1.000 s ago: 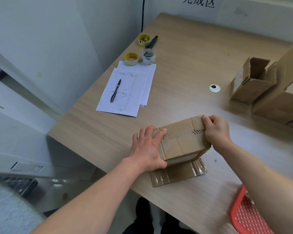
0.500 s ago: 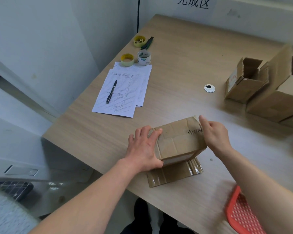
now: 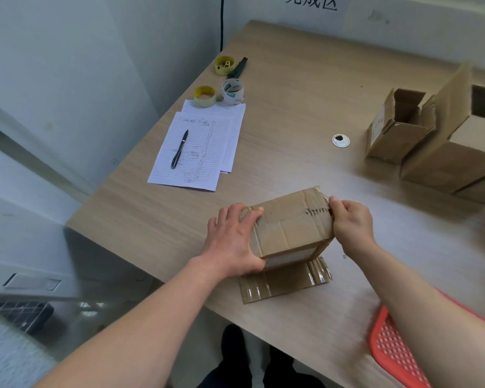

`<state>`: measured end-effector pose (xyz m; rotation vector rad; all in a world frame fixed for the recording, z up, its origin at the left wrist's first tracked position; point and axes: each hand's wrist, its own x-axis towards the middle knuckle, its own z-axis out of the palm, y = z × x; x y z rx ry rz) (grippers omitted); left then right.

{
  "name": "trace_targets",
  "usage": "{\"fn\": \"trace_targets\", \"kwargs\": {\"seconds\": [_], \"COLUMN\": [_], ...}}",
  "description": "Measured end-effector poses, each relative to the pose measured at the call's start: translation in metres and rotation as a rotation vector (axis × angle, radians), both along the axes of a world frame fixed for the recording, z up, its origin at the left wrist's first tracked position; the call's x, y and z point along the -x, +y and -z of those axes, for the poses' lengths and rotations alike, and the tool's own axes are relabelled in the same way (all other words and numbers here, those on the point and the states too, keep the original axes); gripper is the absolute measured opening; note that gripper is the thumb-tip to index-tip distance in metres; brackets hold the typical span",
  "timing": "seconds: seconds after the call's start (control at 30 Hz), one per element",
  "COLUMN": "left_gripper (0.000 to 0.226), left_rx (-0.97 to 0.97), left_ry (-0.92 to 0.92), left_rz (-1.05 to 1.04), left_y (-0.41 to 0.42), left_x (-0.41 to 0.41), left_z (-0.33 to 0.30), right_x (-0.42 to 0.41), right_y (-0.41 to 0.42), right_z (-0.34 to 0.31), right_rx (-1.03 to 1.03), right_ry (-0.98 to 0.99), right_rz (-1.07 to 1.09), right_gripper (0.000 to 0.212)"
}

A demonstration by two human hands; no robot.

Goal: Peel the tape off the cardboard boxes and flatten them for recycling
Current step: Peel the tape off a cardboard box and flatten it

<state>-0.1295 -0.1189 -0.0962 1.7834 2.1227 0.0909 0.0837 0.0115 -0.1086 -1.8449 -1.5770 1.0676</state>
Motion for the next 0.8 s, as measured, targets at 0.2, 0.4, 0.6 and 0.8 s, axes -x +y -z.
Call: {"fn": "trace_targets", "kwargs": {"seconds": [0.2,0.4,0.6,0.8], "left_gripper": [0.111,0.111,0.101,0.094], "left_rx": [0.009,0.136,0.199,0.227], "left_ry": [-0.034,0.017,0.117,0.065], "left_rz": [0.053,0.119,0.098,0.054], "left_y": [0.004,0.025,0.046,0.061], "left_x": [0.012,0.038,0.025,0.024], "left_z": [-0.005,-0.022,-0.032,-0.033], "right_x": [-0.007,-0.007,-0.004,0.004], "right_y": [-0.002,-0.027,-0.057,-0.06], "right_z": [-0.007,-0.018,-0.013,-0.015], "right_rx": [0.321,0.375,0.267,0.213], "right_ry": [0.457,0.568,0.473,0.37], "right_rz": [0.022,-0.01,0.028,0.011], "right_gripper": [0.037,0.042,0.038,0.039]}}
